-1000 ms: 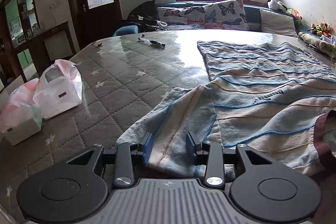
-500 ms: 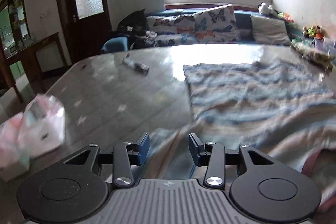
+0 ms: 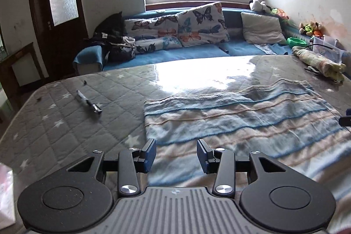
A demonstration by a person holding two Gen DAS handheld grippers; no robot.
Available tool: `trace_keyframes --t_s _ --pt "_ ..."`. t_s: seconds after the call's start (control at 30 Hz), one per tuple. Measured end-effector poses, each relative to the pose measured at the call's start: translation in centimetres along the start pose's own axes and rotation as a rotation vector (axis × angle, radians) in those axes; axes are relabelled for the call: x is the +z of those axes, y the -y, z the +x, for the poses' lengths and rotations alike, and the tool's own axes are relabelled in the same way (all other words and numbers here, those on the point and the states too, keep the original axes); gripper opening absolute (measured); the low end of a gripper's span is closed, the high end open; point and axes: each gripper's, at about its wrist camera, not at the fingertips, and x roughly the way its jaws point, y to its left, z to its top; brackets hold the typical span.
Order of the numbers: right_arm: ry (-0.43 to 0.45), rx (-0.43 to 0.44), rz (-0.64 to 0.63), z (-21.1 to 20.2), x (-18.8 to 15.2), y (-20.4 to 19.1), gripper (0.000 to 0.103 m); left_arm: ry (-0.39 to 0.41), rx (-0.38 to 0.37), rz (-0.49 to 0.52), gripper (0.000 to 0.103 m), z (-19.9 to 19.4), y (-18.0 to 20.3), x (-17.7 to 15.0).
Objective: Fold towel
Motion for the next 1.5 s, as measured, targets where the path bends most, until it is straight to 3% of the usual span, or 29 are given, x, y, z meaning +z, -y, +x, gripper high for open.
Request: trace_keyframes --t_s 0.23,0.53,0.83,0.9,1.03,1.1,1.3,1.5 --pt "-0.063 -0.014 -0.011 3.3 0.1 0.7 0.043 -0.023 -0.031 -0.017 0.044 4.5 -0.6 2.4" --pt "-0.049 -0.038 0.006 5.4 3.6 1.9 0.044 -0.037 0.092 -0.065 0.044 9.0 -3.3 4.5" --pt "-0.050 -0.050 0.102 9.2 5.9 4.2 0.045 -0.074 0.098 -0.054 0.046 11.1 -4.2 4.6" --pt "-0.049 -0.051 0.122 9.8 6.0 4.7 0.045 -0.072 0.082 -0.051 0.042 11.2 -4.3 4.6" --pt "-0.051 -0.044 0.144 10.5 6.0 5.1 0.044 -0.066 0.021 -0.046 0.012 11.1 -4.1 4.5" --pt "-0.050 -0.044 0.136 10.6 6.0 5.0 0.044 -0.052 0.037 -0.025 0.006 10.9 -3.9 4.5" --pt "-0.043 -0.075 0.109 10.8 6.0 4.5 0.040 0.014 0.127 0.004 0.003 10.0 -3.7 4.6" --pt "-0.045 -0.096 0.103 10.9 6.2 4.5 0.040 -0.025 0.163 0.023 0.008 11.4 -3.6 3.9"
